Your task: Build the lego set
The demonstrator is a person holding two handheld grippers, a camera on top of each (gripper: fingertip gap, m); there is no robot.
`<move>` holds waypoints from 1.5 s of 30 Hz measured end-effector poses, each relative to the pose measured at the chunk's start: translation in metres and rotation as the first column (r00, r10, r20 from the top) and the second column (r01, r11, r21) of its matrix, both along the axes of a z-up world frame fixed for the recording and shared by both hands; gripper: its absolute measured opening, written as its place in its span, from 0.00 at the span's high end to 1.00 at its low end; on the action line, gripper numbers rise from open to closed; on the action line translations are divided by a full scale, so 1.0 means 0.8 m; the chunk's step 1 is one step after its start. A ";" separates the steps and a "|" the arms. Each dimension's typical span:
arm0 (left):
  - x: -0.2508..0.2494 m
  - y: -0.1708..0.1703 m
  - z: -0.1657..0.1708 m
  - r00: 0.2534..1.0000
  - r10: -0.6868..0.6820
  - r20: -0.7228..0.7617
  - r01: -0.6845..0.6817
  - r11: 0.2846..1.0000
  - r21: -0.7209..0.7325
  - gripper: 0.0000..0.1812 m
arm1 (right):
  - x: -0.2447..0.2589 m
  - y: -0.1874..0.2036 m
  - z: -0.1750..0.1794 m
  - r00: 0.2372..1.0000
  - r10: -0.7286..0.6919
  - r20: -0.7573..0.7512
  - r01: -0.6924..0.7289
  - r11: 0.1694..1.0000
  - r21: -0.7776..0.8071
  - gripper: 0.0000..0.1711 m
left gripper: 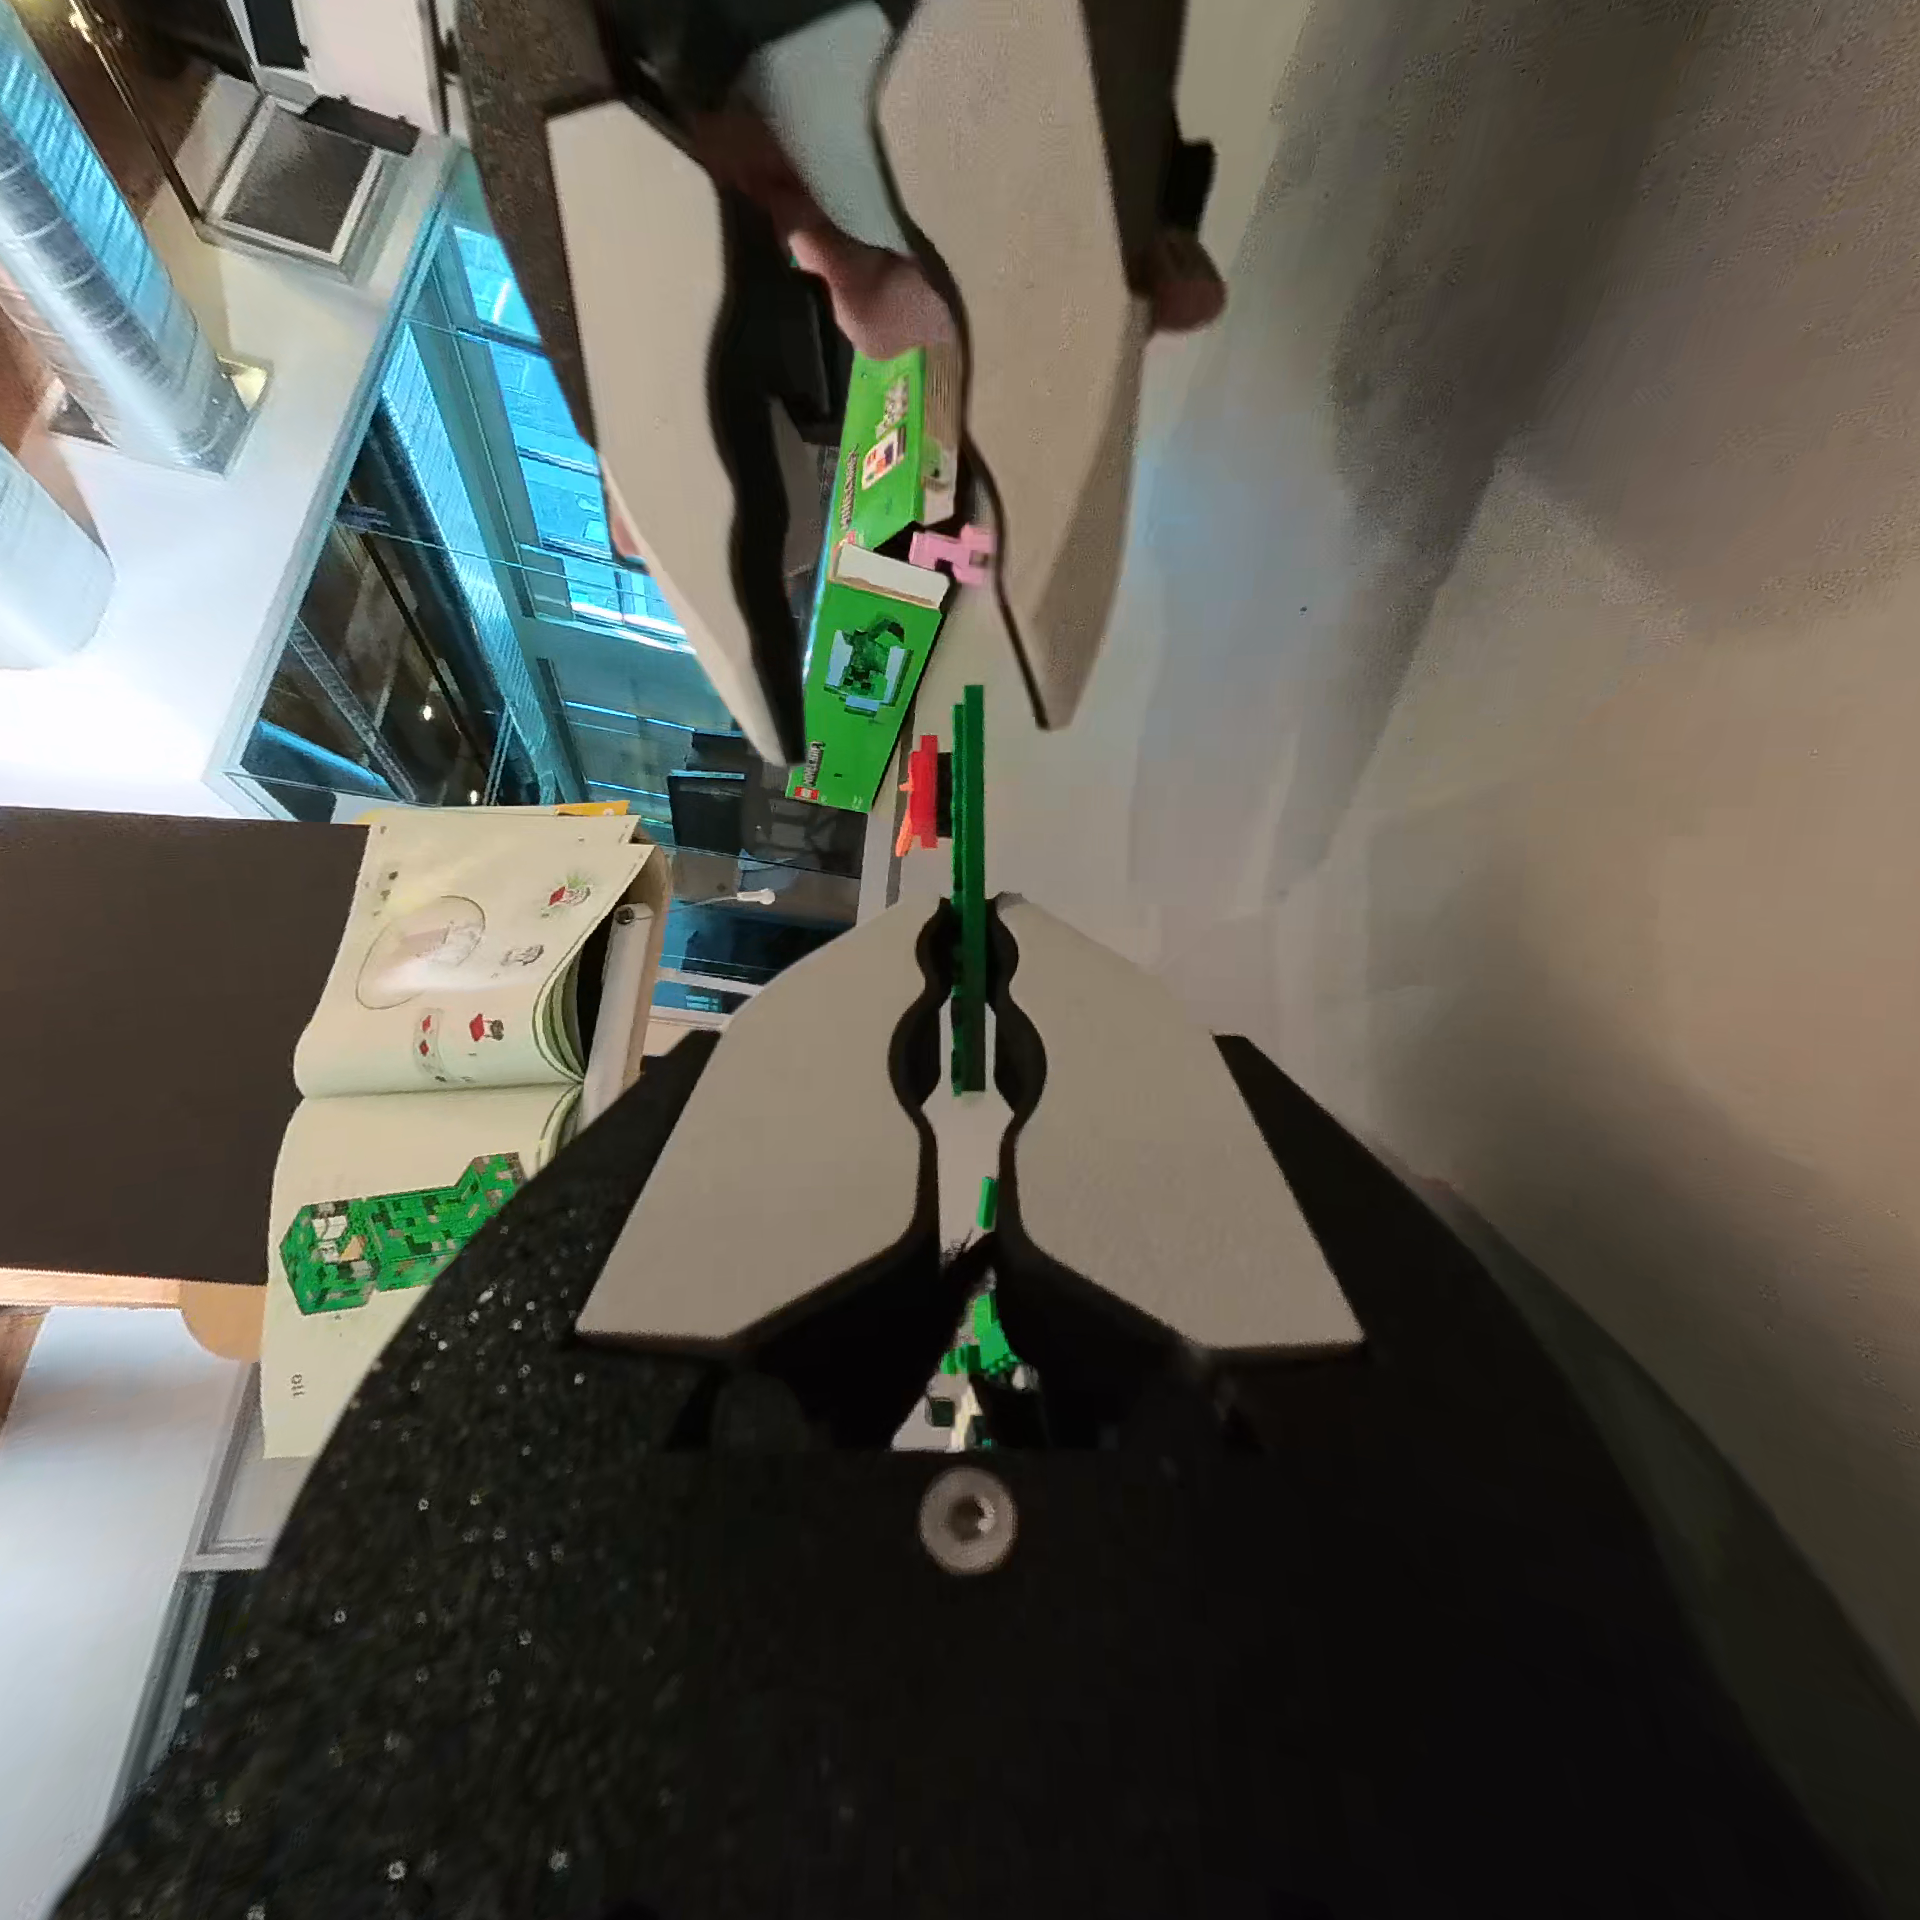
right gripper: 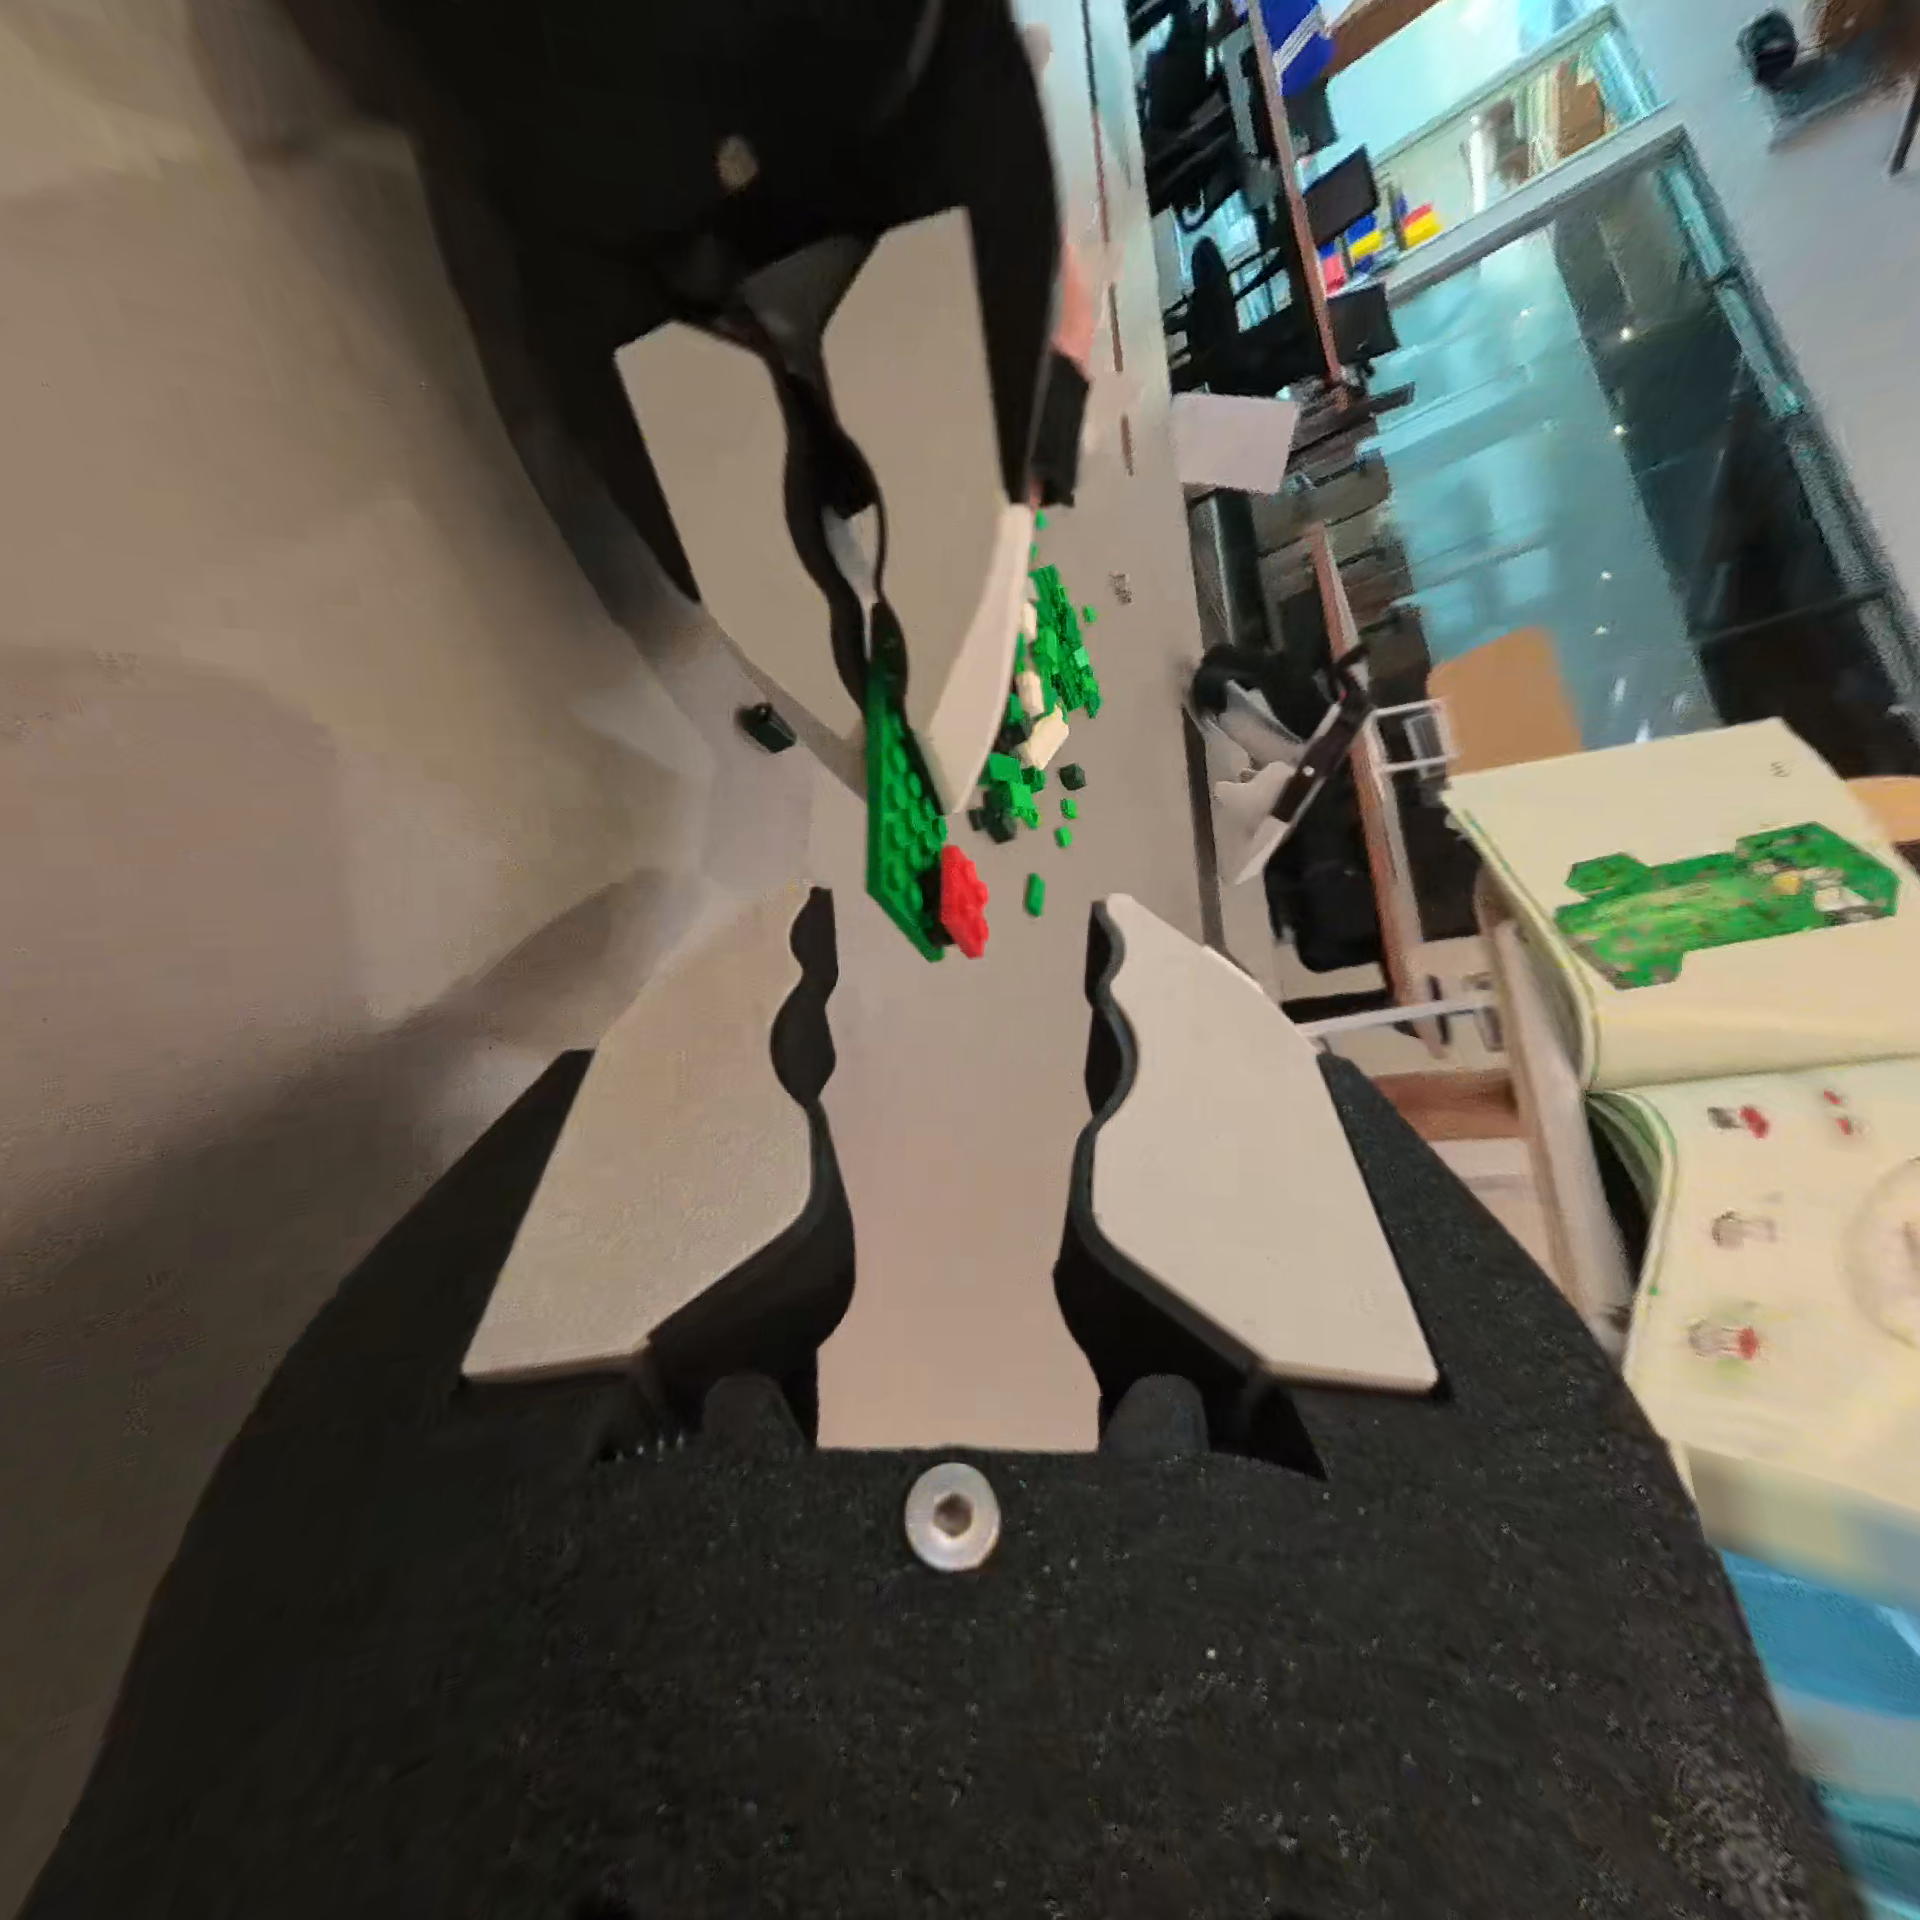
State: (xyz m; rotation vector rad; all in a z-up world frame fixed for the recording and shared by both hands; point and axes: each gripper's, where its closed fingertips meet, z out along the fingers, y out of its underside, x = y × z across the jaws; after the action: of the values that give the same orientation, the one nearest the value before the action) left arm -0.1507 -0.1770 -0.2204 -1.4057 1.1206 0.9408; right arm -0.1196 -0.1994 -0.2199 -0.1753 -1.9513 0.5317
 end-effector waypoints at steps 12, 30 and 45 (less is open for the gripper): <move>0.014 -0.004 0.000 0.991 -0.053 0.123 0.060 0.997 -0.058 0.98 | -0.005 -0.010 -0.017 0.999 0.018 0.040 -0.017 1.000 -0.009 0.91; 0.025 -0.008 -0.025 0.897 0.032 0.441 0.118 0.944 -0.307 0.97 | 0.004 -0.011 -0.043 0.925 0.014 0.380 0.086 0.966 -0.246 0.92; 0.025 -0.017 -0.045 0.925 0.085 0.371 0.073 0.918 -0.390 0.98 | -0.002 -0.004 -0.066 0.930 -0.121 0.348 0.119 0.993 0.027 0.92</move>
State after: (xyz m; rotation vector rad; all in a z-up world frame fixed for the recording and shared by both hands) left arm -0.1307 -0.1903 -0.2566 -1.8305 1.0396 0.4165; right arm -0.1211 -0.2027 -0.2727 -0.4065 -2.2690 0.4356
